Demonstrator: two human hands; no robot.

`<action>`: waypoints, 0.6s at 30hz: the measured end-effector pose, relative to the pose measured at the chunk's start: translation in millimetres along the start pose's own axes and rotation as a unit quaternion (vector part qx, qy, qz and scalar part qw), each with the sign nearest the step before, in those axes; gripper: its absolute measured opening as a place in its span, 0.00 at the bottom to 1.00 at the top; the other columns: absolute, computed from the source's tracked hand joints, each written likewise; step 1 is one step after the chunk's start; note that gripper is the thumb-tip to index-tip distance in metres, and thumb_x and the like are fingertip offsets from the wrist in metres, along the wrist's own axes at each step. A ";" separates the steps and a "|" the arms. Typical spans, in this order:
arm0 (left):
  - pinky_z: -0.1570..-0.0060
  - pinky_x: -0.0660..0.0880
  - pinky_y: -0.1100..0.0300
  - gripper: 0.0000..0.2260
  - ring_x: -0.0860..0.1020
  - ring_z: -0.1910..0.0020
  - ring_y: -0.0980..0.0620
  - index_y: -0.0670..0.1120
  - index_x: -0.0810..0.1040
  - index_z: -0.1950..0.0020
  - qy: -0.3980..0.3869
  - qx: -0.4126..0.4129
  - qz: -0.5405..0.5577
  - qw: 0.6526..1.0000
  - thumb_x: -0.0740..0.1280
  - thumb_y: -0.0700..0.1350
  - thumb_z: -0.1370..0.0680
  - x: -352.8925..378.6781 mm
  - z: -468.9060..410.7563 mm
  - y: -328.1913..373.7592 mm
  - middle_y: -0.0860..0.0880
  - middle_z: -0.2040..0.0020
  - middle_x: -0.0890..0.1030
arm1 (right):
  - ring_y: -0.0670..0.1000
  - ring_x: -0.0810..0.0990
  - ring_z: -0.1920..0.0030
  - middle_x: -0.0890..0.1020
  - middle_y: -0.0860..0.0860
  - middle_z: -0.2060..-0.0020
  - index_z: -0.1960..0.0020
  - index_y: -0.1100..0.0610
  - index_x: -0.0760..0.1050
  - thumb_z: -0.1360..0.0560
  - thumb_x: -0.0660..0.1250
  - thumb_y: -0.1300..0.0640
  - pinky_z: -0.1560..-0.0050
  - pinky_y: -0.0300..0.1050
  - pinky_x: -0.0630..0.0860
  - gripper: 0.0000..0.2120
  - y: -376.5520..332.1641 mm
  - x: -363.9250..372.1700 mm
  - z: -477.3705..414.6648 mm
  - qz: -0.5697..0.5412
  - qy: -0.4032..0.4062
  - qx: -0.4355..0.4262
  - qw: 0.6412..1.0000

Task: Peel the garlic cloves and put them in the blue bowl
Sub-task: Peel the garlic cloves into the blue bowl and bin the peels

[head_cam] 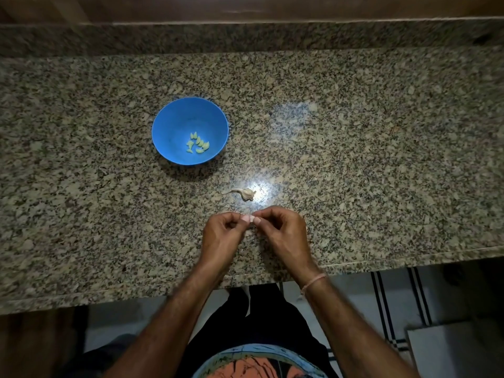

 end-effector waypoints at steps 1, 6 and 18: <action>0.55 0.81 0.55 0.09 0.85 0.55 0.51 0.48 0.86 0.51 0.007 0.009 -0.033 0.999 0.70 0.51 0.18 1.1 -0.1 -1.3 0.49 0.57 0.87 | 0.48 0.87 0.51 0.88 0.50 0.55 0.48 0.59 0.85 0.22 0.76 0.60 0.49 0.45 0.85 0.04 0.6 1.0 -0.7 0.012 -0.001 -0.004 1.000; 0.60 0.76 0.60 0.04 0.83 0.54 0.52 0.49 0.81 0.46 0.048 0.035 -0.068 0.996 0.68 0.48 0.16 4.7 4.3 2.3 0.50 0.54 0.84 | 0.47 0.87 0.53 0.88 0.51 0.54 0.47 0.60 0.85 0.22 0.75 0.60 0.52 0.40 0.83 0.05 2.8 3.1 -1.0 -0.002 0.002 0.011 1.000; 0.67 0.68 0.71 0.08 0.75 0.64 0.62 0.47 0.79 0.54 0.087 0.149 -0.127 0.977 0.67 0.45 0.16 -0.5 3.2 11.9 0.53 0.63 0.79 | 0.54 0.86 0.56 0.87 0.58 0.52 0.44 0.61 0.82 0.19 0.72 0.58 0.49 0.52 0.85 0.07 9.3 10.7 0.8 -0.126 0.012 0.153 0.980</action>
Point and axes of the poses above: each hand's wrist, its own z-axis away from the middle knuckle, its own x-axis out of the palm, y = z × x, the point moved 4 cm from there along -z, towards the middle knuckle
